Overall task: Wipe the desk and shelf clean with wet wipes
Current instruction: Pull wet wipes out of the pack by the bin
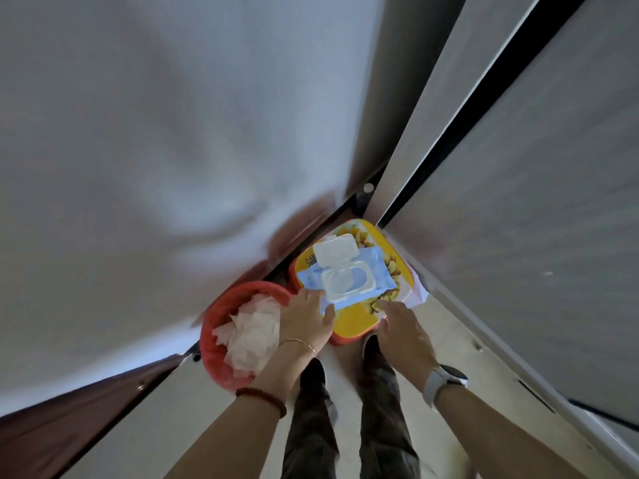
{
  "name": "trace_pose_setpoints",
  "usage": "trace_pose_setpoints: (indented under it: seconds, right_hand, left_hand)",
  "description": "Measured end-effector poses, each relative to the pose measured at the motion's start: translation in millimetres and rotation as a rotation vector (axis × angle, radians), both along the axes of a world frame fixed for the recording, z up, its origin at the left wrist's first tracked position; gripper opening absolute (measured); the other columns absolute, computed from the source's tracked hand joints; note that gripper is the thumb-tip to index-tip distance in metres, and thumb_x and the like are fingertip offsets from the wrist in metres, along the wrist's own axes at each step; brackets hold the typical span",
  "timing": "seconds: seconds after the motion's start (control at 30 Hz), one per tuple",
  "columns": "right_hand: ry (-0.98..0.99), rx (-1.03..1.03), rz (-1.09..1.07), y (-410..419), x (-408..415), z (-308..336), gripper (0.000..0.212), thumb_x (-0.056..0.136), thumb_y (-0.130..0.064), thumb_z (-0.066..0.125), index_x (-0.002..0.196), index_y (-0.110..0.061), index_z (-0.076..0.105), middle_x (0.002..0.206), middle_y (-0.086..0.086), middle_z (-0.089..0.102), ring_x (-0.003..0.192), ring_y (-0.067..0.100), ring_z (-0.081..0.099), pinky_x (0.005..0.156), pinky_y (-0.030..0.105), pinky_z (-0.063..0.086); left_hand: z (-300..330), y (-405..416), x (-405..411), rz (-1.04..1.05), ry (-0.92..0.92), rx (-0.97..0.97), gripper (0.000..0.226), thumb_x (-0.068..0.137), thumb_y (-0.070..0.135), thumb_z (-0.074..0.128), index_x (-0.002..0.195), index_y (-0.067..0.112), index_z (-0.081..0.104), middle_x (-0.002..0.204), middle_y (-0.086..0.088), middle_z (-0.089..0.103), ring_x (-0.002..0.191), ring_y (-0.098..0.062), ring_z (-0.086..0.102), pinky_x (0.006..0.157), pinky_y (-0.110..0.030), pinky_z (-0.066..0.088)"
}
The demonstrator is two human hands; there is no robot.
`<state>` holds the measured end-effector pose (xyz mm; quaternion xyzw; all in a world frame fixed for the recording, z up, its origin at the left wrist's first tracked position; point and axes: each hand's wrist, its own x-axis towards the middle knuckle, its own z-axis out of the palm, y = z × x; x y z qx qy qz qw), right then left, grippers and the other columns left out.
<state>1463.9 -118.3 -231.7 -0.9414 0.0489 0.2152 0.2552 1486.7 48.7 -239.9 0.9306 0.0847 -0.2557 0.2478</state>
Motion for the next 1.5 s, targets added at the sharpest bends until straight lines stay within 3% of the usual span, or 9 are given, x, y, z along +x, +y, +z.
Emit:
trace_pose_setpoints:
  seconds: [0.17,0.27,0.37,0.47,0.53,0.63,0.8,1.1,1.5]
  right_hand:
    - [-0.078,0.029,0.098,-17,38,-72,0.035,0.082,0.007,0.054,0.117,0.002,0.056,0.108,0.021,0.062,0.105,0.035,0.059,0.089,0.038,0.049]
    - [-0.050,0.074,0.137,-27,60,-103,0.035,0.084,0.006,0.050,0.118,0.000,0.055,0.114,0.019,0.059,0.110,0.035,0.054,0.093,0.043,0.047]
    - [-0.153,0.073,0.279,-31,76,-127,0.027,0.080,0.009,0.056,0.106,0.004,0.060,0.100,0.023,0.062,0.096,0.041,0.059,0.085,0.048,0.051]
    - [-0.190,0.049,0.384,-31,87,-138,0.021,0.078,0.005,0.063,0.098,0.000,0.065,0.094,0.021,0.064,0.090,0.041,0.060,0.076,0.049,0.052]
    - [-0.230,0.047,0.472,-26,93,-144,0.019,0.073,0.003,0.070,0.090,-0.004,0.068,0.087,0.018,0.065,0.083,0.038,0.062,0.069,0.046,0.052]
    - [-0.276,0.020,0.588,-15,100,-149,0.016,0.068,-0.005,0.077,0.082,-0.009,0.071,0.079,0.013,0.066,0.076,0.034,0.063,0.060,0.040,0.048]
    - [-0.311,-0.081,0.709,-3,107,-157,0.010,0.069,-0.012,0.077,0.074,-0.010,0.069,0.072,0.009,0.064,0.069,0.031,0.061,0.056,0.035,0.047]
    - [-0.395,-0.241,0.792,3,105,-175,0.008,0.072,-0.015,0.073,0.072,-0.014,0.065,0.070,0.002,0.064,0.067,0.023,0.061,0.056,0.029,0.045]
    - [-0.545,-0.272,0.932,6,113,-180,0.017,0.059,0.001,0.068,0.056,-0.011,0.057,0.056,0.004,0.053,0.053,0.023,0.051,0.050,0.029,0.041]
  left_hand:
    - [-83,-34,29,-0.053,-0.050,0.116,0.040,0.085,0.044,0.048,0.112,0.016,0.056,0.110,-0.007,0.058,0.104,-0.028,0.051,0.081,-0.037,0.038]
    - [-115,-46,42,-0.057,-0.086,0.206,0.042,0.079,0.051,0.053,0.099,0.015,0.059,0.098,-0.006,0.060,0.096,-0.028,0.053,0.074,-0.036,0.034]
    - [-132,-53,47,-0.005,-0.179,0.235,0.026,0.078,0.038,0.058,0.080,0.012,0.063,0.079,-0.009,0.062,0.080,-0.030,0.057,0.071,-0.039,0.037]
    - [-136,-51,43,0.222,-0.270,0.175,0.021,0.073,0.025,0.052,0.060,0.009,0.057,0.063,-0.009,0.058,0.065,-0.029,0.057,0.065,-0.039,0.039]
    - [-140,-45,40,0.411,-0.245,0.133,0.029,0.072,0.031,0.043,0.062,0.007,0.054,0.070,-0.012,0.057,0.072,-0.030,0.056,0.071,-0.039,0.036]
    - [-146,-35,32,0.533,-0.116,0.128,0.022,0.078,0.026,0.053,0.069,0.005,0.054,0.080,-0.014,0.055,0.086,-0.033,0.053,0.076,-0.038,0.030]
    - [-151,-34,27,0.558,-0.093,0.114,0.017,0.082,0.022,0.056,0.071,0.013,0.046,0.082,-0.008,0.051,0.091,-0.029,0.050,0.078,-0.036,0.027]
    - [-167,-34,26,0.601,-0.015,0.115,0.019,0.084,0.026,0.055,0.087,0.007,0.057,0.094,-0.011,0.054,0.098,-0.029,0.048,0.085,-0.039,0.028]
    - [-161,-35,27,0.648,-0.026,0.077,0.017,0.084,0.023,0.055,0.079,0.007,0.053,0.089,-0.012,0.054,0.092,-0.029,0.049,0.086,-0.039,0.030]
